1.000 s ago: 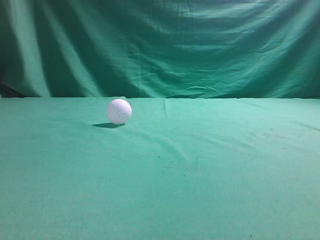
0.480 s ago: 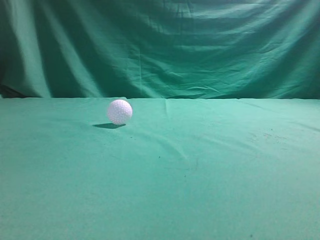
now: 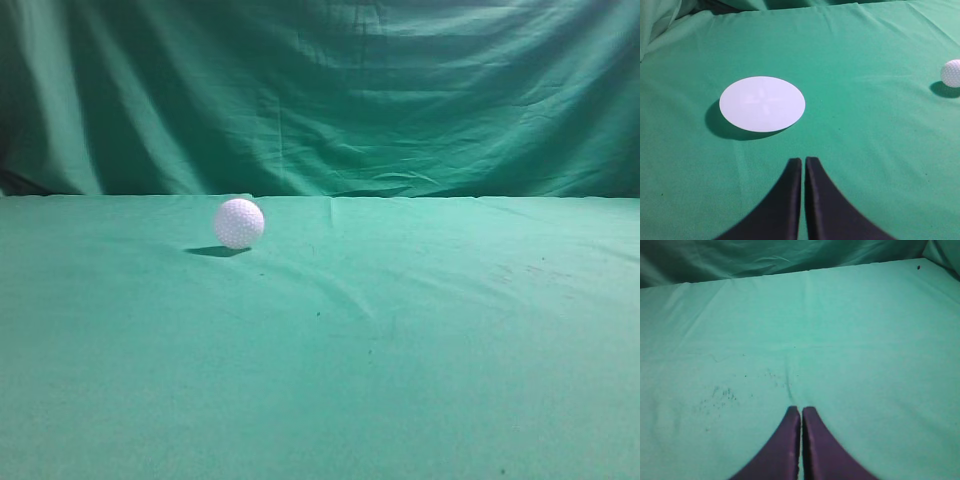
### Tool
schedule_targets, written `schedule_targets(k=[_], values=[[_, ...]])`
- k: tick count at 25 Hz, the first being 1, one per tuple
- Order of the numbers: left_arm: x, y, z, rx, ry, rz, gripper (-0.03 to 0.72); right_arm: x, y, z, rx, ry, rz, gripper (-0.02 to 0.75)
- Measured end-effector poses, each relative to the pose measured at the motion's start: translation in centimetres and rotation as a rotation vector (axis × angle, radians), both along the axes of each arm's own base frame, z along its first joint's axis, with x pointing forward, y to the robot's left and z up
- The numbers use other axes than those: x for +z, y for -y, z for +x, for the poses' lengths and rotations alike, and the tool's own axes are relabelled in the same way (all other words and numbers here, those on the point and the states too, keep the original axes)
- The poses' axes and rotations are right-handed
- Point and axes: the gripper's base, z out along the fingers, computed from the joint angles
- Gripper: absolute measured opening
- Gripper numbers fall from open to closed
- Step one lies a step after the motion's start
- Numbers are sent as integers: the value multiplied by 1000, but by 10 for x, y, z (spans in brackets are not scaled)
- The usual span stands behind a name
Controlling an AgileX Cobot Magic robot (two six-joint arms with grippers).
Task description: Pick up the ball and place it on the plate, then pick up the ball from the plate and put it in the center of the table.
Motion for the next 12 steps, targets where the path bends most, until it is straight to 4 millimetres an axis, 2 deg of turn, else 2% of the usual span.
schedule_targets(k=[12], values=[[0,0,0,0,2,4,0,0,0,0,0,0,0,0]])
